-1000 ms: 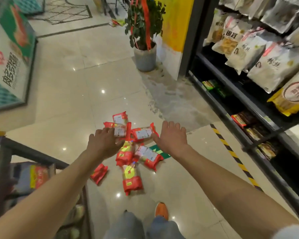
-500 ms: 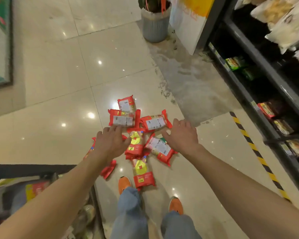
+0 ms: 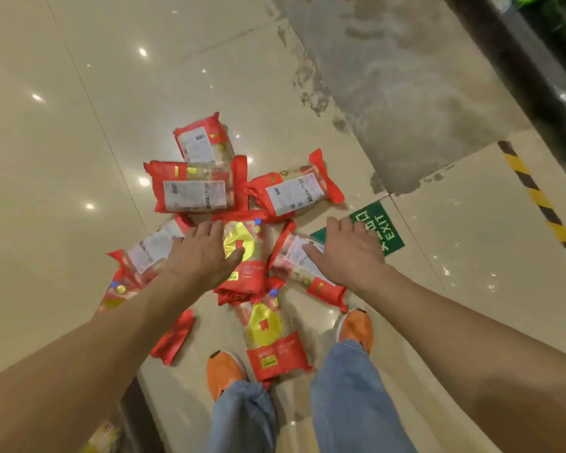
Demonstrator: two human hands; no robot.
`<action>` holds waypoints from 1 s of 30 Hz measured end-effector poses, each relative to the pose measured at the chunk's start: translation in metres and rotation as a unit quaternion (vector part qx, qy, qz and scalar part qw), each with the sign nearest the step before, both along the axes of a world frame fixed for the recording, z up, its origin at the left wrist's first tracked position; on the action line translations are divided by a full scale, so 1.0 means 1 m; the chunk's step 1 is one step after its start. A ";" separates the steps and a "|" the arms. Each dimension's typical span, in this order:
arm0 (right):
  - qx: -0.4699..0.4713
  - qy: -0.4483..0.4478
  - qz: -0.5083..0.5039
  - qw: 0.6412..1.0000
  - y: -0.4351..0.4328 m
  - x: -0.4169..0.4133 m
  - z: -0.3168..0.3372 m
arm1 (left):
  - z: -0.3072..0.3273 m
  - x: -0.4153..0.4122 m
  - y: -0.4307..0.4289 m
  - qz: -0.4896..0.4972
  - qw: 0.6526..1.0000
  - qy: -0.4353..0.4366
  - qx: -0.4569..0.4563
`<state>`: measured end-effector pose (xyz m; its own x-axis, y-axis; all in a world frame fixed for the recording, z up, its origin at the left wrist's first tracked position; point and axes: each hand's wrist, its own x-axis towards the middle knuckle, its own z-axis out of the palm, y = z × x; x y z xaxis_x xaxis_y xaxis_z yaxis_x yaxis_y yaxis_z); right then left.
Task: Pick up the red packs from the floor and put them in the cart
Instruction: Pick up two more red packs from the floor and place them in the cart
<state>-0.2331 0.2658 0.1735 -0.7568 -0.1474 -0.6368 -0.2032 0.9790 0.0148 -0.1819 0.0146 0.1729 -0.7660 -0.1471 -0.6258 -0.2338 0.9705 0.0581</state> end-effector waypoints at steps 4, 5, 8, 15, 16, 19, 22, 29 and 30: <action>0.010 -0.009 0.014 1.000 0.010 -0.008 -0.106 | -0.112 0.001 -0.010 0.024 1.000 -0.011 -0.004; 0.014 -0.013 0.017 1.000 0.013 -0.010 -0.130 | -0.137 0.002 -0.013 0.041 0.999 -0.018 -0.005; 0.018 -0.036 0.013 0.999 0.020 -0.013 -0.196 | -0.203 0.006 -0.024 0.099 0.994 -0.051 -0.010; -0.023 -0.078 -0.059 0.995 0.029 -0.017 -0.301 | -0.304 0.019 -0.042 0.315 0.942 -0.066 0.097; -0.030 -0.080 -0.069 0.994 0.029 -0.017 -0.310 | -0.312 0.021 -0.042 0.348 0.927 -0.057 0.125; -0.058 -0.079 -0.087 0.991 0.033 -0.015 -0.329 | -0.327 0.024 -0.042 0.440 0.876 -0.031 0.197; -0.073 -0.081 -0.113 0.988 0.037 -0.011 -0.332 | -0.331 0.025 -0.040 0.485 0.845 -0.030 0.223; -0.135 -0.017 -0.271 0.953 0.057 0.015 -0.275 | -0.270 0.024 -0.023 0.489 0.851 0.034 0.191; -0.147 -0.008 -0.301 0.942 0.061 0.016 -0.257 | -0.254 0.026 -0.022 0.482 0.856 0.038 0.183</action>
